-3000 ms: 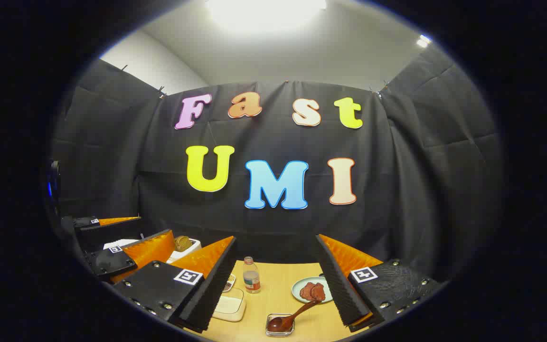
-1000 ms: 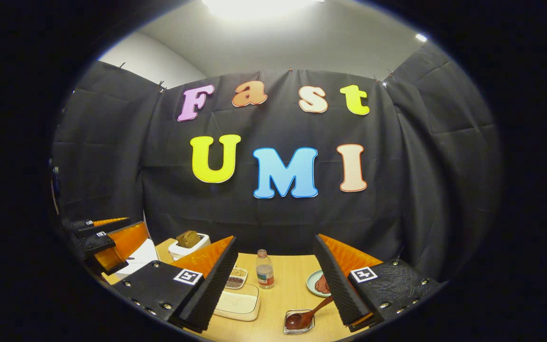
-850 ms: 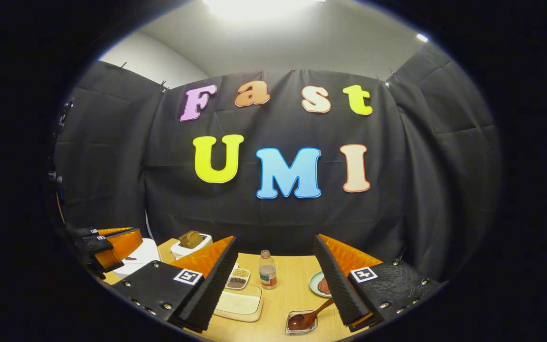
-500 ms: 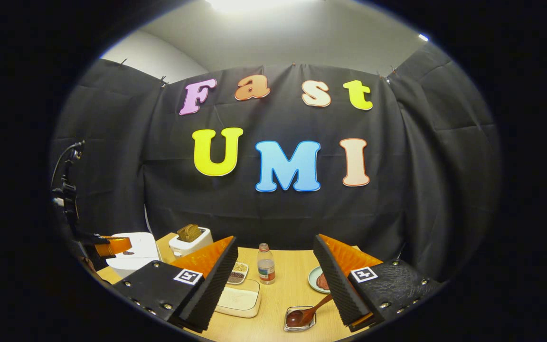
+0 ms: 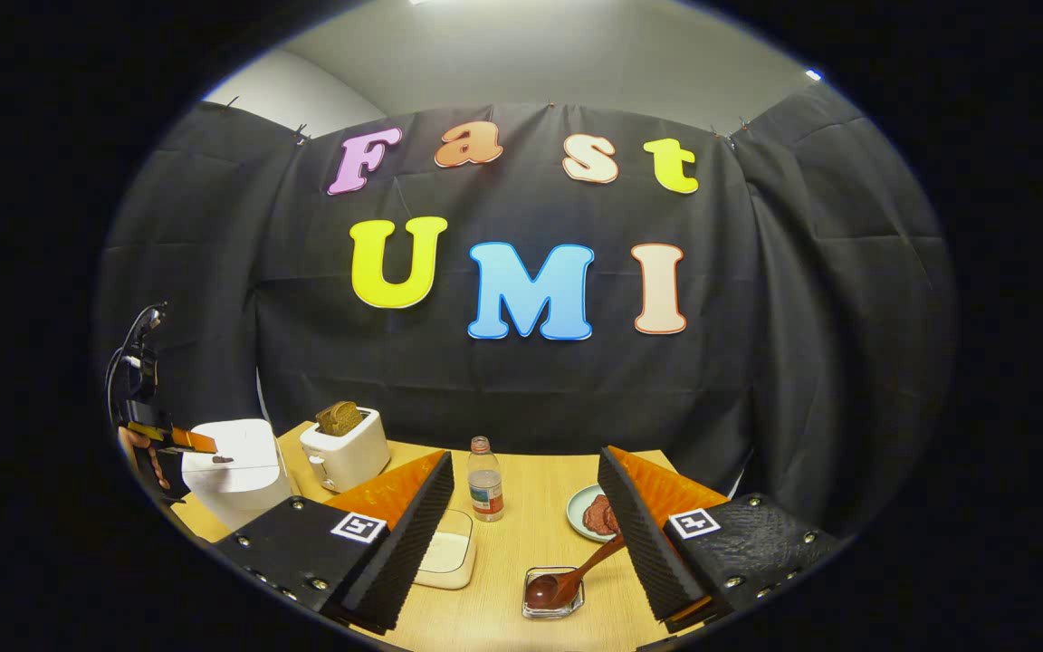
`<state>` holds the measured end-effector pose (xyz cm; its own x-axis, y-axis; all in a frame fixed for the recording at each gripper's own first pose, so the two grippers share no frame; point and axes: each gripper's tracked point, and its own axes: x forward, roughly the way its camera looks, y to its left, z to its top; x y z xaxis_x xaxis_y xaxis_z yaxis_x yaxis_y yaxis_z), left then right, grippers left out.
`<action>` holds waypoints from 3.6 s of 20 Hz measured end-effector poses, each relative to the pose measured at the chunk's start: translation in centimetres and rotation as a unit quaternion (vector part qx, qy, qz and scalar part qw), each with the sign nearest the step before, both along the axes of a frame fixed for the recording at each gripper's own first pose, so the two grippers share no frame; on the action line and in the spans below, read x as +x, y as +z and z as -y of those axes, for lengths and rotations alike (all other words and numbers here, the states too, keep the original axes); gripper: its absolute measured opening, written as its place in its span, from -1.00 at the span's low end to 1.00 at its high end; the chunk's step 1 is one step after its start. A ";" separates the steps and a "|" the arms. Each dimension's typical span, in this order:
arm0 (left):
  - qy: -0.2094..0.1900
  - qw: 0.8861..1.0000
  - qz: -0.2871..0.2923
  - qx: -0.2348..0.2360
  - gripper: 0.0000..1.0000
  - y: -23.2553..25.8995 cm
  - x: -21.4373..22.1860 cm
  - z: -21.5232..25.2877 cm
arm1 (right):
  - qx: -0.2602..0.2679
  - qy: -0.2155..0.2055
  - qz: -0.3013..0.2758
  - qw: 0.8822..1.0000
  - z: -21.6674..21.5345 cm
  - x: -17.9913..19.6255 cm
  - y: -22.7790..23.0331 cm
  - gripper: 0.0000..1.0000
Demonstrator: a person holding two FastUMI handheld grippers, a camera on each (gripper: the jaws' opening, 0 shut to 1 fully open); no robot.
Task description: Close the left gripper, press the button to open the rice cooker; take a wooden spoon from the chopstick holder with the right hand, scoop a spoonful of rice and pour it into the rice cooker, then put the wooden spoon back into the chopstick holder.
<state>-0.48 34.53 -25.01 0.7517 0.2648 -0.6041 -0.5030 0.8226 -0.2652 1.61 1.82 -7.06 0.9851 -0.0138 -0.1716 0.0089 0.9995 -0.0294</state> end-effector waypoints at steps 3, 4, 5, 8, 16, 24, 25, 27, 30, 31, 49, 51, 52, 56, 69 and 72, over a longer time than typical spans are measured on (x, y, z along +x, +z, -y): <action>0.001 0.999 -0.033 0.011 -0.83 -2.0 1.2 -1.2 | 0.002 -0.009 -0.003 1.000 0.7 0.1 -0.3 0.96; 0.000 0.999 -0.046 0.015 -0.83 -2.7 1.4 -1.5 | 0.004 -0.015 -0.004 1.000 1.0 0.1 -0.3 0.96; -0.002 0.998 -0.060 0.018 -0.83 -3.4 1.3 -1.4 | 0.006 -0.019 -0.005 1.000 1.3 0.2 -0.4 0.96; -0.010 0.996 -0.087 0.033 -0.83 -4.8 1.2 -1.6 | 0.008 -0.031 -0.006 0.999 2.1 0.1 -0.5 0.95; 0.015 0.992 0.009 0.128 -0.81 4.5 2.4 -2.7 | 0.009 -0.032 -0.003 0.999 2.6 0.1 -0.7 0.94; 0.030 0.952 0.185 0.242 0.77 18.8 -0.1 1.5 | 0.029 -0.022 -0.016 0.999 3.6 0.4 -2.2 0.95; 0.019 0.946 0.193 0.259 0.80 19.5 -0.4 2.7 | 0.035 -0.019 -0.020 0.999 3.9 0.6 -2.6 0.95; -0.002 0.937 0.216 0.275 0.77 20.5 -0.3 5.7 | 0.049 -0.018 -0.031 0.998 4.8 0.8 -3.7 0.95; -0.021 0.937 0.247 0.245 0.75 20.7 -0.5 9.8 | 0.061 -0.023 -0.056 0.996 6.3 1.2 -6.0 0.95; -0.029 0.937 0.253 0.238 0.79 20.6 -0.8 11.0 | 0.059 -0.027 -0.066 0.996 6.8 1.4 -7.0 0.94; -0.081 0.926 0.201 0.310 0.80 19.0 -1.2 17.6 | 0.168 -0.069 -0.233 0.955 11.8 8.9 -24.5 0.94; -0.084 0.925 0.200 0.313 0.81 19.0 -1.1 17.8 | 0.178 -0.068 -0.230 0.954 11.8 9.6 -24.7 0.72; -0.084 0.924 0.199 0.315 0.81 19.1 -1.1 17.6 | 0.182 -0.063 -0.236 0.953 11.5 9.8 -25.1 0.48; -0.080 0.925 0.194 0.315 0.62 18.7 -1.1 17.0 | 0.208 -0.034 -0.232 0.950 9.8 9.5 -24.4 -0.31; -0.087 0.934 0.235 0.253 0.96 18.2 -2.1 16.2 | 0.175 -0.019 -0.158 0.971 5.9 6.7 -13.4 -0.87; -0.094 0.934 0.232 0.255 0.96 17.8 -2.6 15.5 | 0.166 0.020 -0.126 0.978 2.7 7.3 -9.6 -0.87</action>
<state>-3.09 18.99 -7.16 0.9635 0.2657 -0.0336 -0.2648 0.9638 0.0308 8.96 -0.91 -16.64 0.9095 0.1207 -0.3978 0.0046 0.9540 0.2998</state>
